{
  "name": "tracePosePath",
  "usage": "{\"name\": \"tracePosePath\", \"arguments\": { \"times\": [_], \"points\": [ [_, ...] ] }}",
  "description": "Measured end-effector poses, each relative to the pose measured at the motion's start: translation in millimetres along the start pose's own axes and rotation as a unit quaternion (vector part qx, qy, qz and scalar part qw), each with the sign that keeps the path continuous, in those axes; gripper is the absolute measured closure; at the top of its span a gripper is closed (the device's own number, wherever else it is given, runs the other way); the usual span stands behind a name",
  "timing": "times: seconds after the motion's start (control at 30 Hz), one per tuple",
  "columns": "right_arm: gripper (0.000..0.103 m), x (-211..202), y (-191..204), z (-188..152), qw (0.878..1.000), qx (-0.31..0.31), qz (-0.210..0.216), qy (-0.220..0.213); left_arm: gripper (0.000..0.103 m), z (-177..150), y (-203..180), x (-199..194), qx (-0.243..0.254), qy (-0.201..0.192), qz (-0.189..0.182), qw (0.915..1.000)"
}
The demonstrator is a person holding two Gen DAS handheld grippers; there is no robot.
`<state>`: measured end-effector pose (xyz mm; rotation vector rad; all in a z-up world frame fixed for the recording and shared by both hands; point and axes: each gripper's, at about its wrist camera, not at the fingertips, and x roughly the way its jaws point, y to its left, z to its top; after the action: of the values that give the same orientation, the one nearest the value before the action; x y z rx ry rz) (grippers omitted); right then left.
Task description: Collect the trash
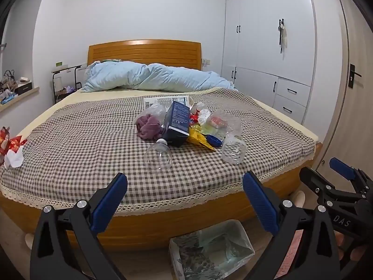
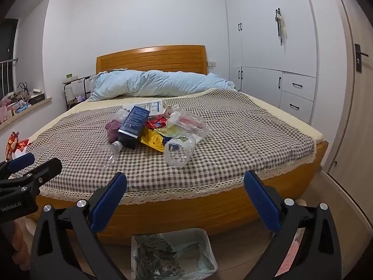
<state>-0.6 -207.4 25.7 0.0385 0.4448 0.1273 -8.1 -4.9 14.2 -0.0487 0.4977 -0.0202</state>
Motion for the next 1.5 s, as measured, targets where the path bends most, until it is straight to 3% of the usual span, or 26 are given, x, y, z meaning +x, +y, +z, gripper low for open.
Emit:
{"name": "tracePosePath", "arguments": {
  "times": [1.5],
  "points": [
    [0.006,-3.0,-0.7,-0.6,1.0,-0.003,-0.007,-0.011,0.007,-0.4,0.0,-5.3,-0.014,-0.007,-0.014,0.9998]
  ]
}}
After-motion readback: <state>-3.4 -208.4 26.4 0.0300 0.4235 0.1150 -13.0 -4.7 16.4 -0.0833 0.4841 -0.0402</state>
